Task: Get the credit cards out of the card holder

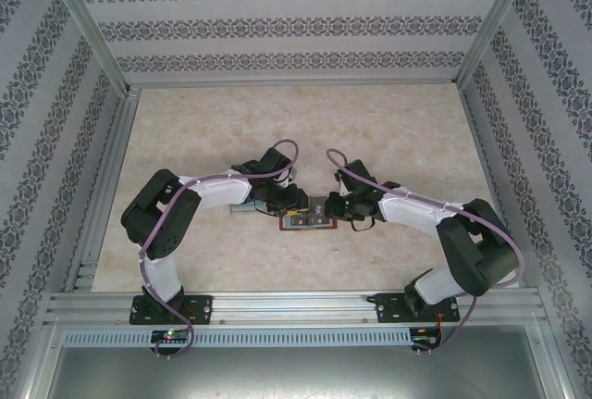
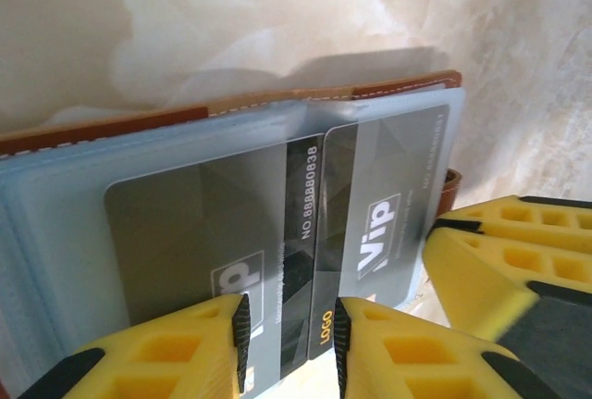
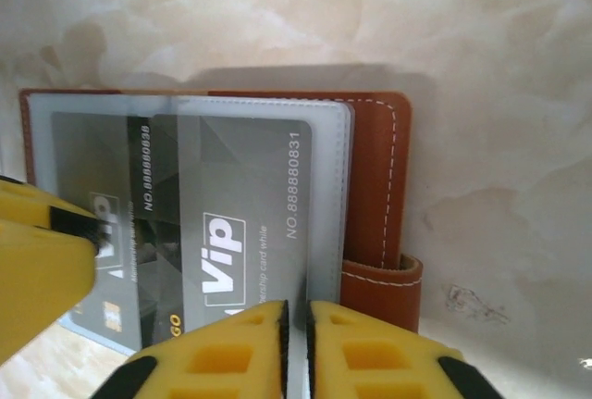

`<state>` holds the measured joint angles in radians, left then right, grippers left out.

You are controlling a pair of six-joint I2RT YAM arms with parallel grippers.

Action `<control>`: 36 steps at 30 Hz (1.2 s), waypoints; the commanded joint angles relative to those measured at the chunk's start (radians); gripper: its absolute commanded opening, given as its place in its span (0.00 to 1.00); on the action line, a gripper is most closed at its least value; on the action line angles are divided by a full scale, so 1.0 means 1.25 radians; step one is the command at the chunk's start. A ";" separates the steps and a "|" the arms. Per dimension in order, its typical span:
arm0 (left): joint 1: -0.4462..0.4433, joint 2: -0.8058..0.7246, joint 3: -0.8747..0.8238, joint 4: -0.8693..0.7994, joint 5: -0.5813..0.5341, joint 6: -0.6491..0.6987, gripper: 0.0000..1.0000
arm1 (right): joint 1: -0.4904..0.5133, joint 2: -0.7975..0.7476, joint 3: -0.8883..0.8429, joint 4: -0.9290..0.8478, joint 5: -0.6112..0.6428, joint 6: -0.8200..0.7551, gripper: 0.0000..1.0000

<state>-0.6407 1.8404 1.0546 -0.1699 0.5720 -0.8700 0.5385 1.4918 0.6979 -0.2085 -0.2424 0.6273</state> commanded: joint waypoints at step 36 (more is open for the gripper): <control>-0.010 0.059 0.016 0.041 0.043 -0.032 0.18 | 0.040 0.064 0.007 0.029 -0.005 0.015 0.09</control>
<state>-0.6418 1.8893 1.0698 -0.1398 0.6075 -0.8997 0.5739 1.5497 0.7048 -0.1459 -0.2508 0.6327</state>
